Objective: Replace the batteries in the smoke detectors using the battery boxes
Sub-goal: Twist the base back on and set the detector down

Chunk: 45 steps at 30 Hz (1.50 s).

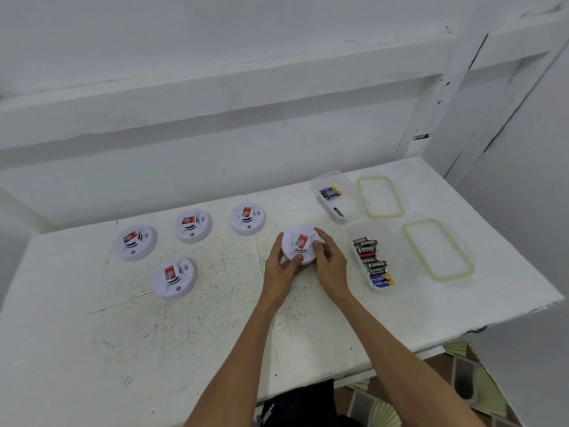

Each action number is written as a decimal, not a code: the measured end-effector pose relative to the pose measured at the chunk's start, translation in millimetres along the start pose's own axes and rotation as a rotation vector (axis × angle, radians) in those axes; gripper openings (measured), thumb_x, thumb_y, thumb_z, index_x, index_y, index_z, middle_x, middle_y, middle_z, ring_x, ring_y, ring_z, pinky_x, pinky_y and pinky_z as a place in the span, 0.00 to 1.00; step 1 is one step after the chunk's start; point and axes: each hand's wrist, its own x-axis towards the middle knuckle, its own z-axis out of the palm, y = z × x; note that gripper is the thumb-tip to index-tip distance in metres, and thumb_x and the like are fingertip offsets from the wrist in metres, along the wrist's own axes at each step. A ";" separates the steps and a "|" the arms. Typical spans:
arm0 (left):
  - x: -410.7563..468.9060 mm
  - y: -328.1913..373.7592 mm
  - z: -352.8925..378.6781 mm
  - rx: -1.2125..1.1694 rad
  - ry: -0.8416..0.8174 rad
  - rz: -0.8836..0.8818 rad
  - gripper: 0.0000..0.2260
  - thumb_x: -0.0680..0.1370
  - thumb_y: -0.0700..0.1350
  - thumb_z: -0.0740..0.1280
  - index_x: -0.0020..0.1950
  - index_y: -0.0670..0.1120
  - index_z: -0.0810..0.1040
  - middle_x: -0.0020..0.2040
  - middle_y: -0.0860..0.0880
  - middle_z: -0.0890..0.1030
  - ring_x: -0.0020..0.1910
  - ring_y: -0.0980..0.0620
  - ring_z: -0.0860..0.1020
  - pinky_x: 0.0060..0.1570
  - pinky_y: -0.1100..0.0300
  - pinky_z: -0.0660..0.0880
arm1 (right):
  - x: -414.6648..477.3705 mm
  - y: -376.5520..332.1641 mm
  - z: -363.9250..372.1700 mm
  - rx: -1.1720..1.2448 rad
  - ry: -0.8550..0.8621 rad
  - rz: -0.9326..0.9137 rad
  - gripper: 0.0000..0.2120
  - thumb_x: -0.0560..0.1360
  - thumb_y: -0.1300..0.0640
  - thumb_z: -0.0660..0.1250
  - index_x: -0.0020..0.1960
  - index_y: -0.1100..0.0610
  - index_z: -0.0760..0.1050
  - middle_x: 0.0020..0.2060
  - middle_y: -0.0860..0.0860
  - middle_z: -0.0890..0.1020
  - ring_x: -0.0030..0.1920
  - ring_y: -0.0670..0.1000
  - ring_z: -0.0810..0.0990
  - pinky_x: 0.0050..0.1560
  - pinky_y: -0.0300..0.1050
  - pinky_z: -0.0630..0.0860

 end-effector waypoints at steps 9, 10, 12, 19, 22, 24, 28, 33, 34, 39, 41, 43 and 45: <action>0.4 -0.4 -0.3 0.000 0.002 -0.001 0.30 0.80 0.47 0.72 0.81 0.51 0.67 0.75 0.53 0.76 0.73 0.50 0.76 0.70 0.39 0.75 | 1.6 0.8 0.6 -0.034 -0.003 -0.003 0.16 0.83 0.52 0.62 0.70 0.47 0.75 0.62 0.43 0.81 0.62 0.40 0.79 0.64 0.44 0.77; 0.1 0.1 -0.2 -0.003 0.002 -0.002 0.30 0.80 0.47 0.72 0.81 0.51 0.67 0.75 0.53 0.76 0.73 0.50 0.75 0.70 0.39 0.75 | 1.6 1.4 0.9 -0.039 -0.001 -0.007 0.16 0.83 0.52 0.62 0.70 0.47 0.75 0.62 0.43 0.81 0.62 0.40 0.79 0.64 0.44 0.77; 0.3 -0.6 0.1 -0.015 -0.006 -0.003 0.30 0.80 0.48 0.72 0.81 0.52 0.67 0.75 0.52 0.76 0.73 0.50 0.75 0.70 0.39 0.76 | 1.6 2.9 1.5 -0.045 -0.001 -0.011 0.16 0.83 0.52 0.62 0.70 0.47 0.75 0.63 0.43 0.81 0.63 0.41 0.78 0.64 0.45 0.77; 0.0 -0.5 0.1 -0.042 -0.019 0.009 0.30 0.81 0.48 0.72 0.81 0.51 0.67 0.75 0.53 0.76 0.73 0.51 0.76 0.69 0.40 0.76 | 2.7 3.6 1.2 -0.041 -0.005 -0.013 0.16 0.83 0.52 0.62 0.70 0.47 0.75 0.63 0.43 0.81 0.63 0.41 0.78 0.65 0.44 0.76; -0.5 0.6 0.3 -0.058 -0.029 -0.003 0.30 0.80 0.49 0.72 0.81 0.52 0.67 0.74 0.54 0.77 0.73 0.50 0.76 0.68 0.41 0.77 | 2.7 2.9 0.7 -0.040 -0.006 -0.008 0.16 0.83 0.52 0.62 0.70 0.48 0.75 0.64 0.44 0.80 0.64 0.41 0.78 0.65 0.43 0.76; -1.0 1.3 -0.1 -0.073 -0.026 -0.012 0.27 0.82 0.46 0.71 0.80 0.52 0.67 0.74 0.53 0.77 0.72 0.49 0.76 0.67 0.44 0.78 | 2.2 1.8 0.9 -0.034 -0.006 -0.005 0.16 0.83 0.52 0.62 0.70 0.48 0.75 0.64 0.43 0.80 0.63 0.41 0.78 0.65 0.42 0.76; 0.9 4.8 -5.7 -0.245 -0.010 -0.115 0.18 0.86 0.43 0.65 0.76 0.51 0.72 0.70 0.47 0.81 0.66 0.44 0.81 0.63 0.43 0.81 | 2.3 3.1 0.8 -0.029 -0.020 0.000 0.16 0.83 0.51 0.61 0.70 0.47 0.74 0.64 0.42 0.80 0.64 0.41 0.78 0.64 0.42 0.76; 2.1 5.3 -8.3 -0.308 0.050 -0.172 0.16 0.86 0.43 0.64 0.74 0.49 0.74 0.68 0.44 0.82 0.64 0.45 0.83 0.61 0.47 0.82 | 3.1 6.0 1.5 -0.019 -0.026 -0.003 0.16 0.83 0.52 0.61 0.70 0.47 0.74 0.64 0.43 0.80 0.64 0.40 0.77 0.65 0.43 0.76; 1.3 5.0 -7.0 -0.310 0.057 -0.162 0.16 0.86 0.43 0.64 0.74 0.48 0.74 0.68 0.44 0.82 0.64 0.45 0.83 0.61 0.47 0.82 | 2.9 5.9 1.7 -0.015 -0.025 -0.001 0.16 0.83 0.52 0.61 0.70 0.47 0.74 0.64 0.43 0.80 0.64 0.40 0.77 0.65 0.43 0.76; -0.7 6.7 -3.3 -0.282 0.095 -0.120 0.17 0.86 0.44 0.64 0.75 0.48 0.74 0.67 0.48 0.82 0.63 0.48 0.83 0.58 0.51 0.83 | 2.5 5.4 0.8 -0.012 -0.030 0.004 0.16 0.83 0.51 0.61 0.70 0.47 0.74 0.64 0.42 0.80 0.64 0.40 0.77 0.65 0.43 0.75; -1.5 7.5 -2.5 -0.255 0.097 -0.098 0.17 0.86 0.44 0.64 0.76 0.48 0.74 0.67 0.49 0.82 0.63 0.49 0.83 0.58 0.52 0.83 | 2.8 5.2 0.3 -0.007 -0.034 0.007 0.16 0.83 0.51 0.61 0.70 0.47 0.74 0.64 0.42 0.80 0.64 0.40 0.77 0.66 0.43 0.75; -3.0 7.7 -2.0 -0.245 0.094 -0.082 0.18 0.86 0.44 0.63 0.77 0.47 0.73 0.67 0.49 0.82 0.63 0.50 0.83 0.58 0.52 0.83 | 2.7 5.3 -0.3 -0.005 -0.034 0.007 0.16 0.83 0.51 0.61 0.70 0.48 0.75 0.64 0.43 0.80 0.64 0.40 0.77 0.66 0.43 0.76; -4.5 8.5 -0.9 -0.245 0.094 -0.074 0.18 0.86 0.44 0.63 0.77 0.46 0.73 0.68 0.48 0.82 0.63 0.50 0.83 0.59 0.53 0.83 | 2.8 5.4 -1.1 -0.010 -0.037 0.001 0.16 0.83 0.52 0.61 0.70 0.48 0.75 0.64 0.43 0.80 0.64 0.40 0.77 0.66 0.44 0.76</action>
